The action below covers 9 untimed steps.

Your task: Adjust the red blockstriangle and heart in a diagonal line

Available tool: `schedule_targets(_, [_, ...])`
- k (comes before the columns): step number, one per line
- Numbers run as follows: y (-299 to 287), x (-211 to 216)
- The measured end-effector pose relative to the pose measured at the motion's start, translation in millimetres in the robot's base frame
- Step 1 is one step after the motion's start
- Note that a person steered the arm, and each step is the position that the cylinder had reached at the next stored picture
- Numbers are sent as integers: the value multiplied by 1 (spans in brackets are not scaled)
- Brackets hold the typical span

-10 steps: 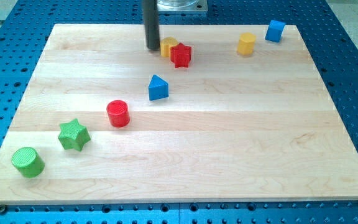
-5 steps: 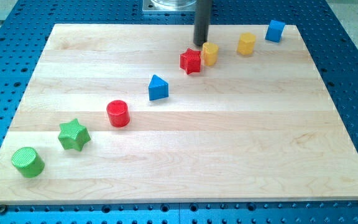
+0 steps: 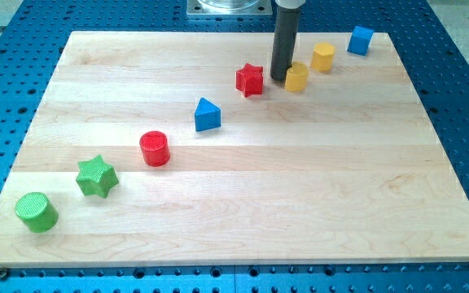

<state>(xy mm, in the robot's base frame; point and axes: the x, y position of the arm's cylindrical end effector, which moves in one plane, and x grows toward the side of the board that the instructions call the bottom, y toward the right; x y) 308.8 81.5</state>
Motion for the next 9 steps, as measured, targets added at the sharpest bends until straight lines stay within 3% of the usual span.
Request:
schedule_targets(2, [-45,-22])
schedule_targets(4, [-62,32])
schedule_targets(5, [-57,14])
schedule_targets(7, [-49,-99])
schedule_targets(9, [-31,-116])
